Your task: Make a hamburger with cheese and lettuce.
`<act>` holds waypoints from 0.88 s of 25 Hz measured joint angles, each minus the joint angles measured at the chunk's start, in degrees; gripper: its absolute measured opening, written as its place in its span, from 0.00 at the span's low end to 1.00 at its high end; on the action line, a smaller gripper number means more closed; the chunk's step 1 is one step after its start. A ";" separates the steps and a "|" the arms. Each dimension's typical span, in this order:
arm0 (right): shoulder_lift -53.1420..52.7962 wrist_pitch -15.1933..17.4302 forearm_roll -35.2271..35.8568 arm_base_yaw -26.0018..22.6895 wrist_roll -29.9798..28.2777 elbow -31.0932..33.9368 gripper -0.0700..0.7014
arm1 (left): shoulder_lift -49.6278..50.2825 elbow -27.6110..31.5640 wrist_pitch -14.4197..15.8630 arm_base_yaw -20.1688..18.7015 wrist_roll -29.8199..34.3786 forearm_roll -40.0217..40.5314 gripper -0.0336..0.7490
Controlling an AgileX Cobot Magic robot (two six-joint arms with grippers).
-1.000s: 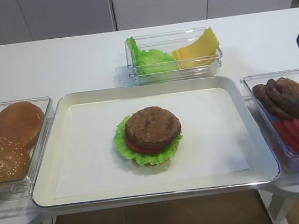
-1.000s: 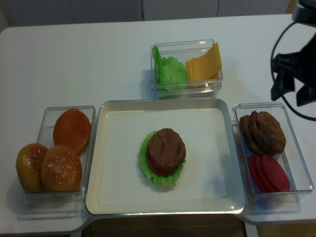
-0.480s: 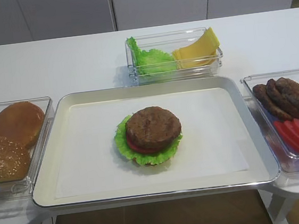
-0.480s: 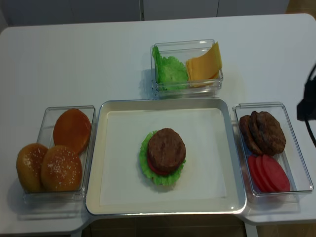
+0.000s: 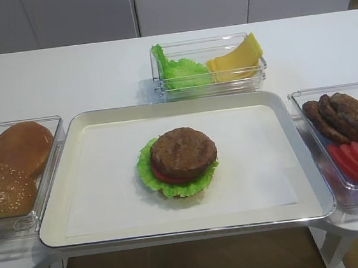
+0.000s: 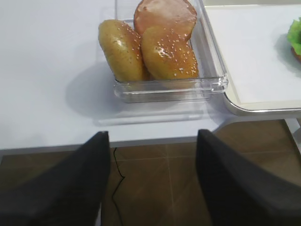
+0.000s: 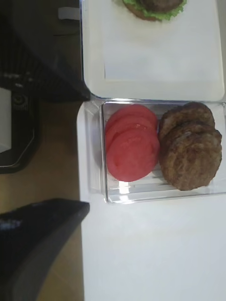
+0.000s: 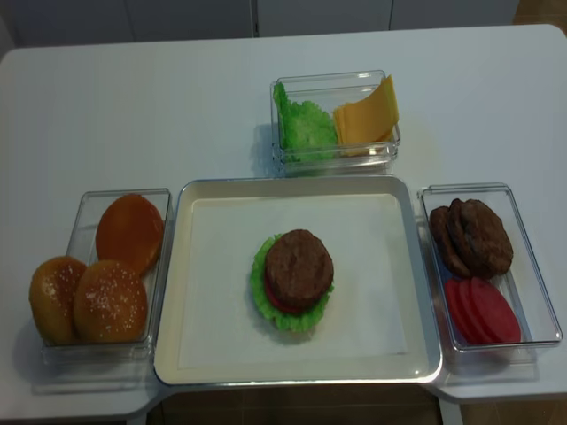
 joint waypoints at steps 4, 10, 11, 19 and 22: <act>-9.44 0.35 -0.25 -0.12 -0.48 3.13 0.74 | 0.00 0.00 0.00 0.00 0.00 0.00 0.60; -24.99 0.79 -2.05 -0.12 -0.75 7.76 0.74 | 0.00 0.00 0.00 0.00 0.00 0.00 0.60; -27.64 0.78 -2.05 -0.12 -0.75 8.59 0.74 | 0.00 0.00 0.00 0.00 0.00 0.00 0.60; -37.76 1.39 -2.69 -0.12 -0.79 15.62 0.74 | 0.00 0.00 0.00 0.00 0.00 0.00 0.60; -37.76 1.39 -3.20 -0.12 -0.79 18.46 0.74 | 0.00 0.00 0.00 0.00 0.00 0.00 0.60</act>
